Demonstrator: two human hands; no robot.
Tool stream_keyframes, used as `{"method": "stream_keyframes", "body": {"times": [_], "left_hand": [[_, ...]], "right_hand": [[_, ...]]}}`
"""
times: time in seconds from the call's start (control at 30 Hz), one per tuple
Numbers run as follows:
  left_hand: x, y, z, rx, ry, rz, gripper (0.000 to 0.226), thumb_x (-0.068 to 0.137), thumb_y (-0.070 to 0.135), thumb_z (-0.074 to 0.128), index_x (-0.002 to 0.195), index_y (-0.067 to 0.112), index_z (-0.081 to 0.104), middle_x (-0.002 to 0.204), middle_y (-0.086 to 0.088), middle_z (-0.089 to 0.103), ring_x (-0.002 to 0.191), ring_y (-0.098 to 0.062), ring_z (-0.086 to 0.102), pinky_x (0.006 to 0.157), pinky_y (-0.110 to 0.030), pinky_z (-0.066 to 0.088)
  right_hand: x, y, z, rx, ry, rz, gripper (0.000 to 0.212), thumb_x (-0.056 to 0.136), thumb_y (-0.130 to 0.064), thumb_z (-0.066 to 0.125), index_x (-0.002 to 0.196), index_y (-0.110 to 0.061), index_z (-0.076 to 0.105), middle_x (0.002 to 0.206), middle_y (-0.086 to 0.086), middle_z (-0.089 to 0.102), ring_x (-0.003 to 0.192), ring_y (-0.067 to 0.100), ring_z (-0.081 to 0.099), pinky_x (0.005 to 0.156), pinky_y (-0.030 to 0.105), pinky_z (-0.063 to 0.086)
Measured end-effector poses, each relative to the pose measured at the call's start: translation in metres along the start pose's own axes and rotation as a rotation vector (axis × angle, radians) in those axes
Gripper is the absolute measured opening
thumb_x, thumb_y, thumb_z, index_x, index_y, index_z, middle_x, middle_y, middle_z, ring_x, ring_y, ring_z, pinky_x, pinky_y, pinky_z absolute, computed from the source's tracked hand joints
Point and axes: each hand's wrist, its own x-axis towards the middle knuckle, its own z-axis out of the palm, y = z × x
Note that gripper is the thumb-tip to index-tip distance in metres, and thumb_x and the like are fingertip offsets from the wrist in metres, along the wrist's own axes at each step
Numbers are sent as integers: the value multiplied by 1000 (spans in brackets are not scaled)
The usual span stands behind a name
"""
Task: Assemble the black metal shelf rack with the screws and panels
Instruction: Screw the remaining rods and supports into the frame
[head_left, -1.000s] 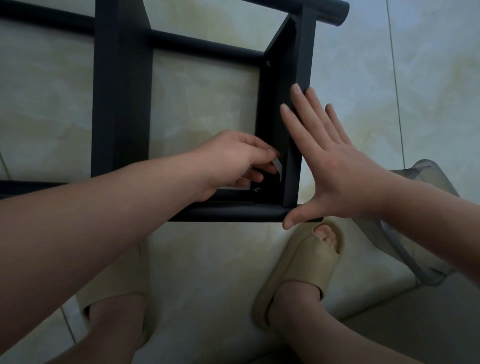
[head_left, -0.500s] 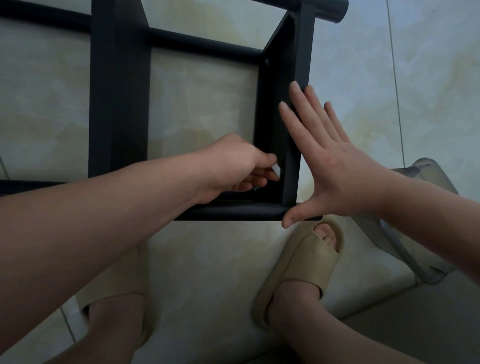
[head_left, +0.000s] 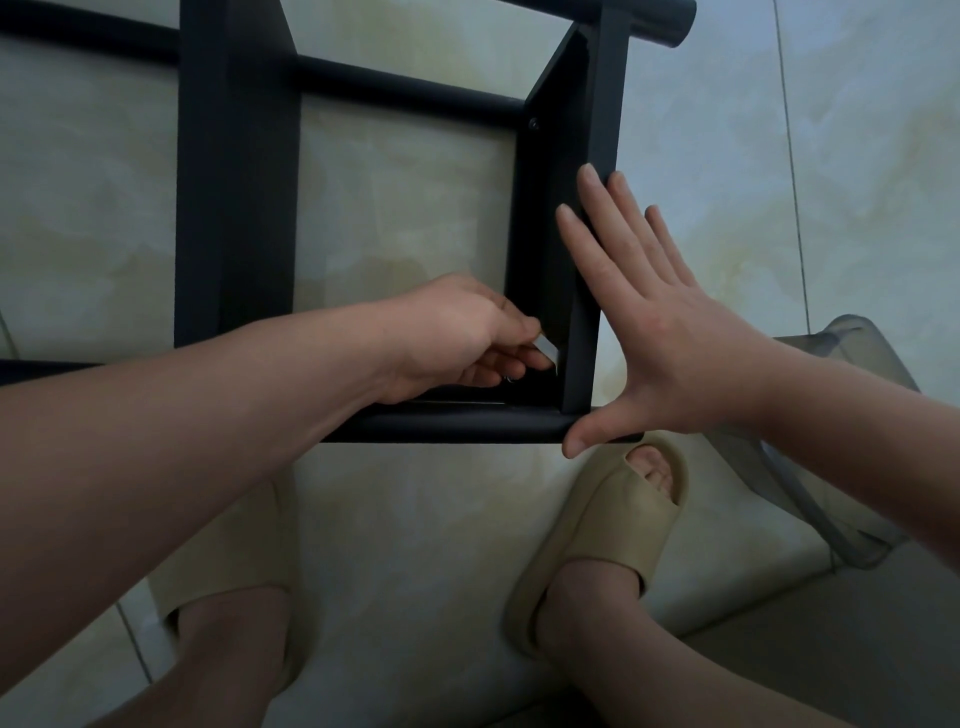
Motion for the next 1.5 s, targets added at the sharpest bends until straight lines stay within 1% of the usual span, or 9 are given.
{"method": "stream_keyframes", "body": {"times": [0.27,0.47,0.8,0.97,1.07,1.17,1.27,1.37,1.5], "left_hand": [[-7,0,-11,103,-92,-3,20,100,10,54,82,14,61,80,-1,73,74,-9,61,71,-22,50],[-8,-1,-15,287,-153,57,18,100,11,56,84,15,62,85,-1,73,85,-14,64,88,-34,52],[-6,-1,-14,587,-195,157,17,97,15,62,81,19,64,64,14,64,57,4,54,58,-11,42],[-5,-2,-12,688,-189,155,18,96,20,64,78,23,63,54,18,57,49,5,49,51,-9,37],[-8,-4,-9,715,-117,127,17,95,25,65,78,24,66,54,21,59,52,5,51,53,-14,37],[-20,2,-15,880,1,84,15,94,29,64,82,22,68,76,10,68,70,-5,59,62,-24,43],[-40,19,-31,1033,168,41,16,94,28,60,80,25,67,82,6,67,73,-11,59,58,-27,38],[-62,49,-43,1096,339,97,19,96,30,57,77,28,62,82,7,63,75,-11,57,57,-27,36],[-74,102,-49,1112,593,346,18,99,31,52,81,27,54,95,2,62,81,-15,55,62,-31,40]], "right_hand": [[0,0,0,-5,-7,4,150,59,-99,52,161,-5,-6,168,14,-20,154,33,-22,125,59,-3],[0,0,-1,-3,-6,4,150,60,-99,52,162,-6,-6,168,14,-20,154,33,-22,125,60,-1],[0,-1,-1,-3,-19,6,149,60,-99,51,161,-5,-7,168,15,-21,154,33,-23,125,60,-2],[-1,-1,-2,-8,-21,-9,149,60,-99,51,161,-5,-6,168,16,-19,154,33,-23,125,61,-1],[-1,-2,-5,-29,-52,0,152,58,-99,53,161,-6,-7,168,15,-21,154,33,-23,125,61,-2],[-4,-7,-16,-48,-106,20,150,57,-98,52,161,-10,-11,166,9,-28,153,26,-28,125,58,-5],[-8,-13,-33,153,-68,65,131,70,-90,52,162,-22,-12,164,-7,-33,151,5,-26,127,36,-5],[-3,-18,-57,310,86,152,114,79,-76,53,163,-29,-8,164,-20,-26,148,-11,-15,117,13,1],[17,-5,-97,219,98,261,98,90,-56,64,163,-32,3,170,-10,6,156,13,9,124,29,13]]}}
